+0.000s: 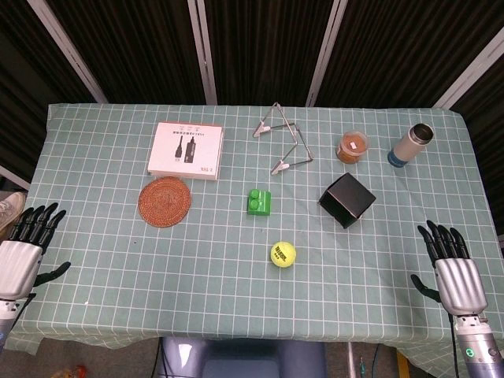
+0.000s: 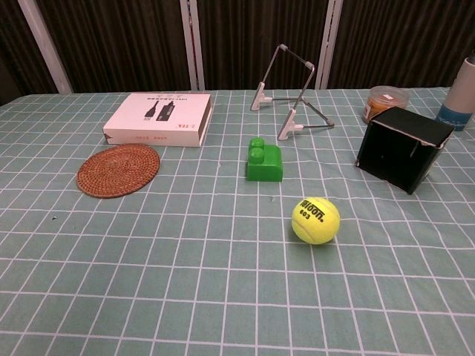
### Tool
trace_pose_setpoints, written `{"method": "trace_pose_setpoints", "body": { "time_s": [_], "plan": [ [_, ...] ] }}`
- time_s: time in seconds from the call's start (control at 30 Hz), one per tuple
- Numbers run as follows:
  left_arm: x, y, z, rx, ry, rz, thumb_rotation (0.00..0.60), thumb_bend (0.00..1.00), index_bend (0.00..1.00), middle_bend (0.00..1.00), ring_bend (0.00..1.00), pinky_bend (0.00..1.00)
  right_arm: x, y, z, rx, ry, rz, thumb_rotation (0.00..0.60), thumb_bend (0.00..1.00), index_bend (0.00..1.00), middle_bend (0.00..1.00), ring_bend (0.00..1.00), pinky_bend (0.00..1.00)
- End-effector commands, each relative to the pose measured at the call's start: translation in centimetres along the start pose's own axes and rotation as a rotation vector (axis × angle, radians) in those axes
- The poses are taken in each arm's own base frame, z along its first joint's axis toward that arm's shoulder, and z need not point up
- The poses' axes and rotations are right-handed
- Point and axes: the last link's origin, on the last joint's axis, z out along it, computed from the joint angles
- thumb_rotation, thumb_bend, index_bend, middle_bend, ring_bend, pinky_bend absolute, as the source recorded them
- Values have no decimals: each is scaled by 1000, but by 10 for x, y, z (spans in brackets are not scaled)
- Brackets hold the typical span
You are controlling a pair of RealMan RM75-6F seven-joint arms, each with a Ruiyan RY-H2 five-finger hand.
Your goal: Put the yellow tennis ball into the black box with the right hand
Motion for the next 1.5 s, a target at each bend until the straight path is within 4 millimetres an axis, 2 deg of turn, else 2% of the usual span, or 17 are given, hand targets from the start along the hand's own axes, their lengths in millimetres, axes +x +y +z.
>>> {"method": "trace_pose_setpoints", "body": {
  "time_s": [0.03,0.2,0.27,0.33,0.37,0.4,0.47,0.53,0.6,0.97,1.3,1.37,1.43,1.5],
  "plan": [
    [2,4,-1,4,28,8,600,99,0,0,0,58,0,-2,-3,11,-29,12,600,275,0,0,0,0],
    [-2,8,1,-6,-2,12,600,98,0,0,0,58,0,-4,-6,14,1,22,600,275,0,0,0,0],
    [0,12,1,-26,-3,4,600,99,0,0,0,58,0,-9,-9,22,40,32,600,275,44,37,12,58],
    [3,16,0,-51,8,-2,600,99,0,0,0,58,-2,-16,-12,32,72,41,600,276,172,180,126,243],
    [4,19,-1,-67,14,-3,600,99,0,0,0,58,-3,-21,-15,39,94,56,600,290,280,301,235,382],
    [5,20,-2,-80,16,-5,600,99,0,0,0,58,-5,-27,-18,46,109,78,600,325,383,418,347,511],
    [4,22,-5,-104,4,-14,600,98,0,0,0,58,-8,-40,-25,60,118,183,600,425,521,557,474,669],
    [3,21,-7,-115,-11,-19,600,99,0,0,0,58,-9,-50,-28,73,127,281,600,544,604,641,557,784],
    [3,21,-8,-116,-18,-21,600,99,0,0,0,58,-12,-59,-31,107,118,330,600,599,639,668,583,832],
    [1,28,-14,-146,-40,-3,600,99,0,0,0,58,-45,-120,-36,272,-181,463,600,619,655,687,609,863],
    [2,29,-14,-149,-35,-4,600,98,0,0,0,58,-72,-162,-31,314,-252,499,600,618,655,688,609,861],
    [2,29,-14,-152,-33,-5,600,98,0,0,0,58,-78,-171,-30,319,-278,515,600,618,655,688,589,803],
    [3,28,-14,-152,-34,-7,600,98,0,0,0,58,-84,-180,-30,322,-318,544,600,619,648,688,555,683],
    [5,26,-14,-142,-29,-15,600,99,0,0,0,58,-89,-194,-33,336,-403,626,600,619,623,676,543,632]
  ]
}}
